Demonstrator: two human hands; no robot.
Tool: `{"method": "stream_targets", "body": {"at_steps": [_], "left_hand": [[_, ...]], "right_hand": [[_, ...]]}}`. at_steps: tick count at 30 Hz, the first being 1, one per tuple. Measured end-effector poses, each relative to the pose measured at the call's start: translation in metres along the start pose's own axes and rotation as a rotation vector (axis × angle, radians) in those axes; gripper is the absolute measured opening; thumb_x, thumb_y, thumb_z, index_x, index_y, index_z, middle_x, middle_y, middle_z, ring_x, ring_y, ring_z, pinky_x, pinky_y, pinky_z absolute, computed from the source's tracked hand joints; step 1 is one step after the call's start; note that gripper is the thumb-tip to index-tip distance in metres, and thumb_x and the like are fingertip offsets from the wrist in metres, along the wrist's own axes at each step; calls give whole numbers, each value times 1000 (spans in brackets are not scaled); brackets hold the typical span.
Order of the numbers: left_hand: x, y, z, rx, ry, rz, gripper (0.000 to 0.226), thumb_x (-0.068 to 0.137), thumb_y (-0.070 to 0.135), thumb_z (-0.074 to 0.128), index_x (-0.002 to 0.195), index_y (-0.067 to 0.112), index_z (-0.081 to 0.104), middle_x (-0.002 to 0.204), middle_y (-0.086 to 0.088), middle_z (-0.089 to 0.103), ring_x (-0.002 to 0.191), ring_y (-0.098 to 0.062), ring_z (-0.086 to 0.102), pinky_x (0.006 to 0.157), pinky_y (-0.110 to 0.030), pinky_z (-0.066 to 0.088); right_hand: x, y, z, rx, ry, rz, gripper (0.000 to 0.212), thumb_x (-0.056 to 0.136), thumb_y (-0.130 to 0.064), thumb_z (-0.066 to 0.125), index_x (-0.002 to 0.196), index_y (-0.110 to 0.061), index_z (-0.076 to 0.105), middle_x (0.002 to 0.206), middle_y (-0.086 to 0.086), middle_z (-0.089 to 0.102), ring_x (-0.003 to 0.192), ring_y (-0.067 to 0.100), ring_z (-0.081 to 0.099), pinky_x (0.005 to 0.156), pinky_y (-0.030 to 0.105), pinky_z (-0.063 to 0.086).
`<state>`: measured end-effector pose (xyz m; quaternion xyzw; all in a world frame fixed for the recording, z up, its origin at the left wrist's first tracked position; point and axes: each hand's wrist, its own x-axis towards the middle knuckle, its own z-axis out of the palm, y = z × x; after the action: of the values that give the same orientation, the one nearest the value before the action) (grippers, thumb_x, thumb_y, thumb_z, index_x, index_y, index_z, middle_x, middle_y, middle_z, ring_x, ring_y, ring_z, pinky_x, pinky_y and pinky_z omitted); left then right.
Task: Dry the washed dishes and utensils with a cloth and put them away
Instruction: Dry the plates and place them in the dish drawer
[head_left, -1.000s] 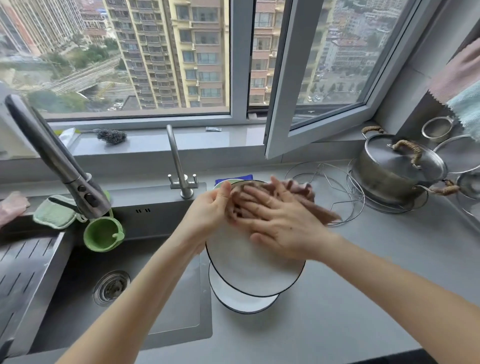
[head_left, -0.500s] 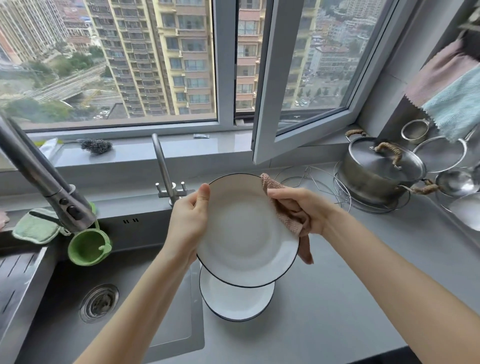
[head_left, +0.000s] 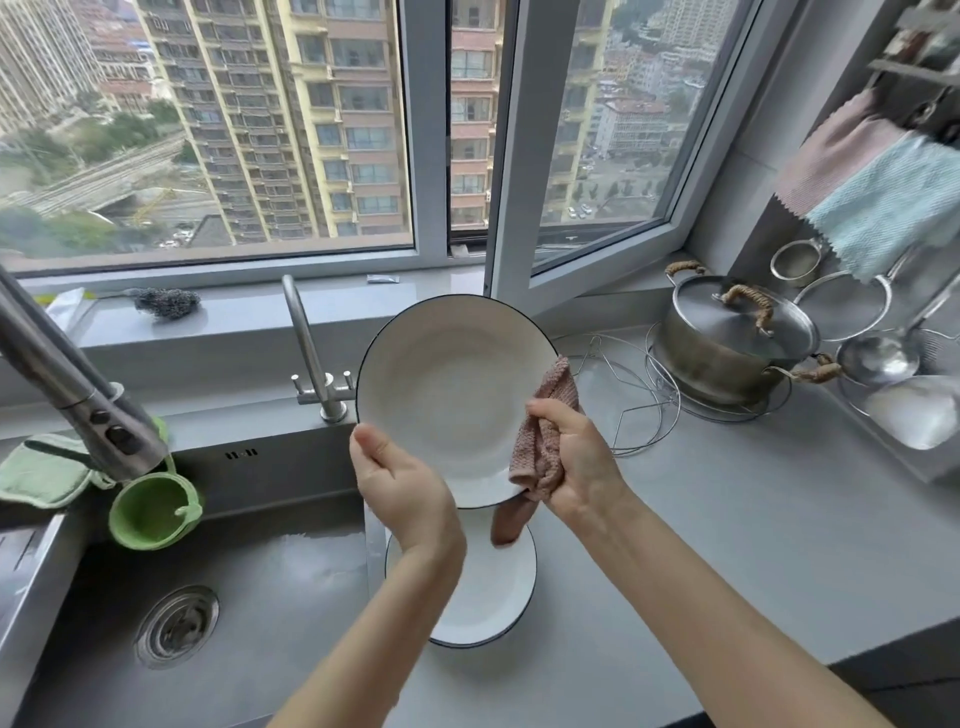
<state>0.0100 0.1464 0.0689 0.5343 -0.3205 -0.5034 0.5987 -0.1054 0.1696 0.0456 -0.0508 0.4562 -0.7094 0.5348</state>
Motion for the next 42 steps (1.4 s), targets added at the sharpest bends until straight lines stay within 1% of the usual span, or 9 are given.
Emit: {"method": "stream_targets", "body": {"at_steps": [4, 10, 15, 21, 25, 30, 33, 35, 42], "left_hand": [[45, 6, -26, 132, -665, -144, 37, 100, 46, 30, 122, 26, 51, 117, 2, 60, 96, -11, 59, 88, -37, 52], [70, 68, 1, 481, -1050, -200, 42, 98, 41, 33, 135, 25, 45, 123, 9, 52, 105, -8, 54, 82, -24, 49], [63, 53, 5, 690, -872, 218, 24, 96, 45, 37, 97, 23, 48, 90, 4, 42, 71, -1, 35, 52, -8, 27], [59, 37, 0, 526, -644, 104, 28, 99, 31, 43, 111, 17, 63, 89, 9, 53, 83, -2, 46, 53, -5, 35], [51, 12, 2, 336, -398, 23, 40, 100, 33, 39, 68, 13, 52, 62, 3, 33, 60, -11, 30, 52, -23, 29], [-2, -7, 16, 57, -34, -58, 31, 103, 19, 29, 107, 9, 58, 90, 11, 50, 93, -11, 41, 72, 3, 30], [5, -1, 8, 55, -284, 3, 38, 103, 28, 26, 136, 15, 43, 126, 8, 50, 113, -3, 41, 90, 4, 26], [31, 11, -2, 52, -708, -62, 41, 101, 40, 28, 139, 29, 37, 141, 8, 46, 123, -8, 47, 106, -28, 37], [90, 67, 25, 462, -1272, -327, 25, 98, 33, 38, 105, 27, 62, 92, 9, 72, 78, -8, 68, 69, -23, 56]], "right_hand": [[-5, -19, -14, -242, 162, -11, 14, 81, 2, 51, 88, -10, 51, 59, 12, 51, 36, 21, 50, 47, 27, 43], [-21, -57, -4, -712, -144, -117, 19, 78, 9, 54, 89, -6, 55, 74, 14, 51, 56, 20, 51, 49, 24, 45], [-17, -60, -9, -668, -227, -17, 43, 74, -19, 75, 109, -1, 57, 81, 15, 48, 64, 21, 48, 55, 24, 42], [-23, -44, -23, -191, -180, 210, 24, 61, -23, 79, 73, -9, 63, 65, 8, 64, 55, 21, 62, 63, 28, 54], [-18, -29, -21, -48, -135, 154, 33, 56, -21, 80, 82, -6, 67, 78, 12, 65, 70, 26, 62, 83, 36, 48], [-6, -1, -6, 45, 62, -25, 85, 33, -28, 89, 111, -20, 54, 94, 15, 48, 77, 27, 51, 69, 32, 37], [-15, -6, -9, -31, 122, 51, 35, 69, -20, 70, 98, -18, 51, 69, 14, 52, 41, 21, 53, 57, 24, 40], [-17, -15, -19, -105, 139, 95, 12, 83, -7, 53, 88, -15, 45, 49, 9, 45, 24, 17, 41, 40, 16, 37], [-30, -67, -9, -716, -72, -122, 29, 70, 10, 53, 95, -3, 53, 70, 13, 55, 58, 23, 53, 54, 27, 45]]}}
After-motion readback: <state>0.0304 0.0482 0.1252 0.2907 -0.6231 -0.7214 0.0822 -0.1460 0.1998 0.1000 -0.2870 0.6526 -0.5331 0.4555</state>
